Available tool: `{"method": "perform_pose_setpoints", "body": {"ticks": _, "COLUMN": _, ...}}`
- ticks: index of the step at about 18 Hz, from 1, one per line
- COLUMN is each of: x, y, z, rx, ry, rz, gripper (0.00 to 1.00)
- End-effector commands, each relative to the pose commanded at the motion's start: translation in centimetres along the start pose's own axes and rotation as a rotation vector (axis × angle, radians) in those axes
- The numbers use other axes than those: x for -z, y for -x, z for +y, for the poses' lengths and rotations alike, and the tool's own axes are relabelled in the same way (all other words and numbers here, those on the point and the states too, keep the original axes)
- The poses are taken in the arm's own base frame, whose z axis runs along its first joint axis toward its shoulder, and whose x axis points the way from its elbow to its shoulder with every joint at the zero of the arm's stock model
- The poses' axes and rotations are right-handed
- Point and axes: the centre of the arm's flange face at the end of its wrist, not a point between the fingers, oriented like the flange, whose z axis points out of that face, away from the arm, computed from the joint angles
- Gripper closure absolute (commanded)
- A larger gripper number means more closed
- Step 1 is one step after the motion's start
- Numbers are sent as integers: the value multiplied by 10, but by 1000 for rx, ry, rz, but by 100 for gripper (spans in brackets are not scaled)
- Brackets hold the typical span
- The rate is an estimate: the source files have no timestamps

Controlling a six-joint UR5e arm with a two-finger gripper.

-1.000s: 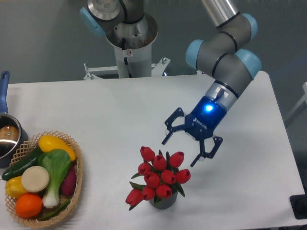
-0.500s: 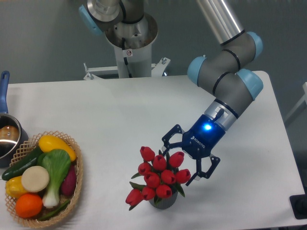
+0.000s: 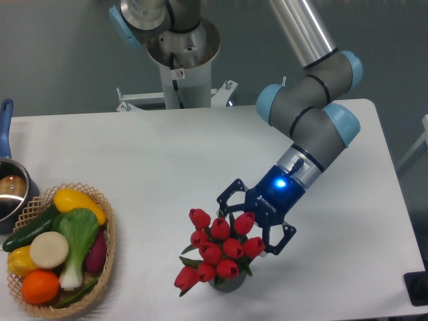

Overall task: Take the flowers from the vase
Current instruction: 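Lower the open gripper around the tulip stems above the vase, then close the gripper on the tulip stems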

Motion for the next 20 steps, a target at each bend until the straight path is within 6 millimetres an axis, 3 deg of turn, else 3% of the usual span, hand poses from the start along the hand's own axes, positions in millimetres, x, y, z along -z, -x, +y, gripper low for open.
{"method": "perform_pose_setpoints", "body": {"ticks": 9, "x": 5, "y": -4, "z": 1, "rx": -1, "ry": 57, "rz": -26, "gripper": 100}}
{"method": "perform_pose_setpoints", "body": {"ticks": 13, "x": 13, "y": -8, "z": -10, "rx": -7, "ry": 52, "rz": -36, "gripper": 100}}
{"method": "perform_pose_setpoints", "body": {"ticks": 20, "x": 40, "y": -17, "z": -52, "rx": 85, "ry": 22, "rz": -77, "gripper": 100}}
